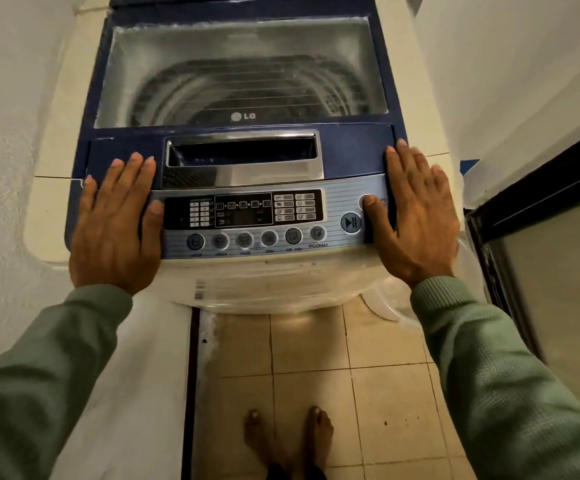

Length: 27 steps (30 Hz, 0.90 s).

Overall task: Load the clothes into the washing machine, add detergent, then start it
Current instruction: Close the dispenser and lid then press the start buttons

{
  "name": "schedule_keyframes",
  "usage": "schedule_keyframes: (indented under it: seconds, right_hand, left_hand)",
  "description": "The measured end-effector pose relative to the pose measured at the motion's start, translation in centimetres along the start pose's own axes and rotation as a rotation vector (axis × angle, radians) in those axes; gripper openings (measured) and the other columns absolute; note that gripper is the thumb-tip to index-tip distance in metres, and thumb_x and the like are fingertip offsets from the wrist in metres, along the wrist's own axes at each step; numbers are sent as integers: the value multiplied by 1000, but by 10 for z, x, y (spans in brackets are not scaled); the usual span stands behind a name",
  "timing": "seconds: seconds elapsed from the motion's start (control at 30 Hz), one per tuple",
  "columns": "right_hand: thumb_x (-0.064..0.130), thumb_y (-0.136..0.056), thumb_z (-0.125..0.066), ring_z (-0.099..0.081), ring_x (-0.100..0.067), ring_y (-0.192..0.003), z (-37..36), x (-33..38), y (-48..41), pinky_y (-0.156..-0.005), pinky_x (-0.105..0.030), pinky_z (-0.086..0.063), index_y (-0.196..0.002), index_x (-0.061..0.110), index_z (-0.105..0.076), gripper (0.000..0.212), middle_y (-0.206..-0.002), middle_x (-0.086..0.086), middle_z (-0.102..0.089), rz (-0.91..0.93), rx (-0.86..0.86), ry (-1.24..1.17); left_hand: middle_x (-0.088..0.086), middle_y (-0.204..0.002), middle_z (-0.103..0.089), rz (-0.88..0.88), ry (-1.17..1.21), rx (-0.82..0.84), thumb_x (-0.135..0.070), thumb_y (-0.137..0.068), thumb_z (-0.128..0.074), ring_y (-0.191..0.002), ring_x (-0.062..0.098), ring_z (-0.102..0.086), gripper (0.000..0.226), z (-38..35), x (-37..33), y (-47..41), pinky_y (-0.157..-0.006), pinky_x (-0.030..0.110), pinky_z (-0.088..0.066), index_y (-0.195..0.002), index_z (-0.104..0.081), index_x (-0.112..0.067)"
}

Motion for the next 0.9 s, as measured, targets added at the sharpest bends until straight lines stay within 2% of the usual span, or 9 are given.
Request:
schedule_keyframes:
  seconds: [0.1, 0.3, 0.47, 0.7, 0.8, 0.9]
  right_hand:
    - [58, -93, -20, -10, -17, -149, 0, -1, -2, -120, -32, 3, -154, 17, -19, 73, -161, -2, -14, -9, 30, -26]
    - [51, -86, -43, -16, -19, -148, 6, -4, -10, -121, -40, -6, -151, 18, -28, 74, -159, -1, -22, -83, 81, -202]
    - [45, -85, -49, -17, -21, -147, 10, 0, -13, -121, -46, -9, -148, 21, -35, 69, -159, -2, -24, -69, 105, -214]
    - [50, -94, -32, -15, -20, -148, 5, 1, -5, -121, -42, -6, -151, 23, -28, 63, -160, -1, -20, 0, 56, -54]
    - [47, -95, -33, -18, -20, -147, 7, 2, -5, -121, -41, -8, -150, 22, -32, 60, -158, -1, -25, -22, 31, -111]
    - [43, -97, -34, -27, -23, -144, 10, 4, -9, -120, -43, -15, -146, 19, -40, 55, -154, -4, -35, -53, -35, -128]
  left_hand:
    - [10, -157, -31, 3, 5, -7, -36, -103, -23, -147, 24, -21, 55, 0, 0, 0, -123, 41, -5, -151, -30, -12]
    - [8, -157, -30, 17, 19, -5, -36, -102, -23, -148, 23, -21, 55, 0, -1, -1, -122, 39, -4, -151, -30, -13]
    - [8, -158, -28, 23, 13, 3, -36, -102, -23, -148, 22, -19, 55, 0, -1, -2, -122, 35, 0, -152, -29, -14]
    - [7, -158, -29, 15, 11, -2, -39, -101, -22, -148, 22, -20, 56, -1, 1, -1, -122, 39, -4, -152, -29, -16]
    - [7, -158, -29, 17, 6, 3, -39, -101, -22, -148, 22, -20, 56, -2, 2, -1, -122, 39, -3, -152, -29, -16]
    - [6, -158, -28, 19, -4, 9, -40, -102, -21, -148, 21, -19, 56, -3, 4, -1, -122, 41, -5, -152, -28, -17]
Point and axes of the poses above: each hand's wrist, its own y-axis away from the middle knuckle, its own z-axis out of the back of the hand, x = y × z, the point moved 8 cm from there along -y, towards the middle knuckle
